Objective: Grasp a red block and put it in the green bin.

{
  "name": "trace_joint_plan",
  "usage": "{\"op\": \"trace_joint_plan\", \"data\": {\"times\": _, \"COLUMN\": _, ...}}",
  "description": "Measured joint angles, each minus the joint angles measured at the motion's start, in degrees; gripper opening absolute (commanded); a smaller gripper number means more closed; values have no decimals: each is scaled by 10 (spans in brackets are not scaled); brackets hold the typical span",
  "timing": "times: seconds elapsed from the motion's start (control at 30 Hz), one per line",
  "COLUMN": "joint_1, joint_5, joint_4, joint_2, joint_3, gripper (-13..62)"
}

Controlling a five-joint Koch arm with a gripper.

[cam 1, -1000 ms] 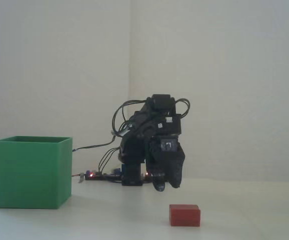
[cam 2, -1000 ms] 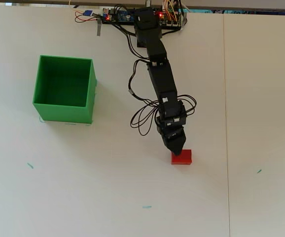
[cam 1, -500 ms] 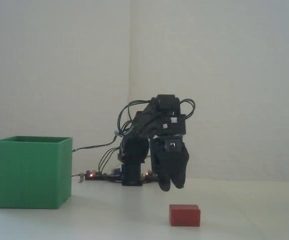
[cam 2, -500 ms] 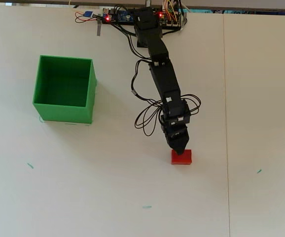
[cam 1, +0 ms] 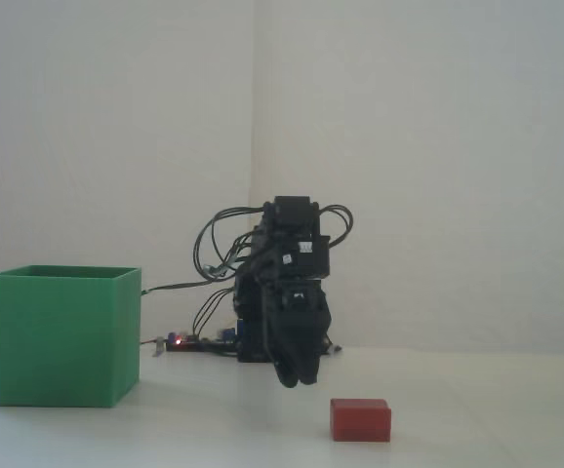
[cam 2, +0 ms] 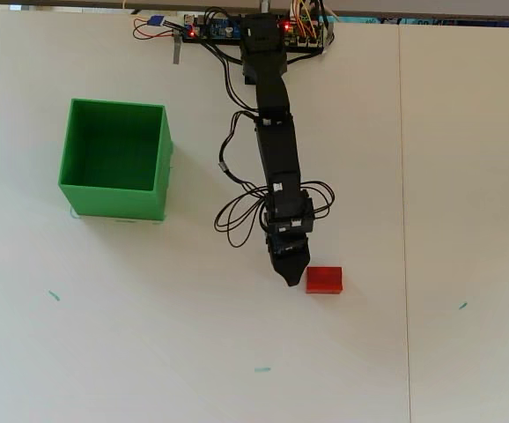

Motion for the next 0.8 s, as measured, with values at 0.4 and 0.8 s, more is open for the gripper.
{"op": "trace_joint_plan", "data": {"times": 0.4, "joint_1": -39, "joint_5": 11, "joint_4": 0, "joint_2": -39, "joint_3": -13, "gripper": 374}}
{"op": "trace_joint_plan", "data": {"times": 0.8, "joint_1": -66, "joint_5": 21, "joint_4": 0, "joint_2": -41, "joint_3": -21, "gripper": 374}}
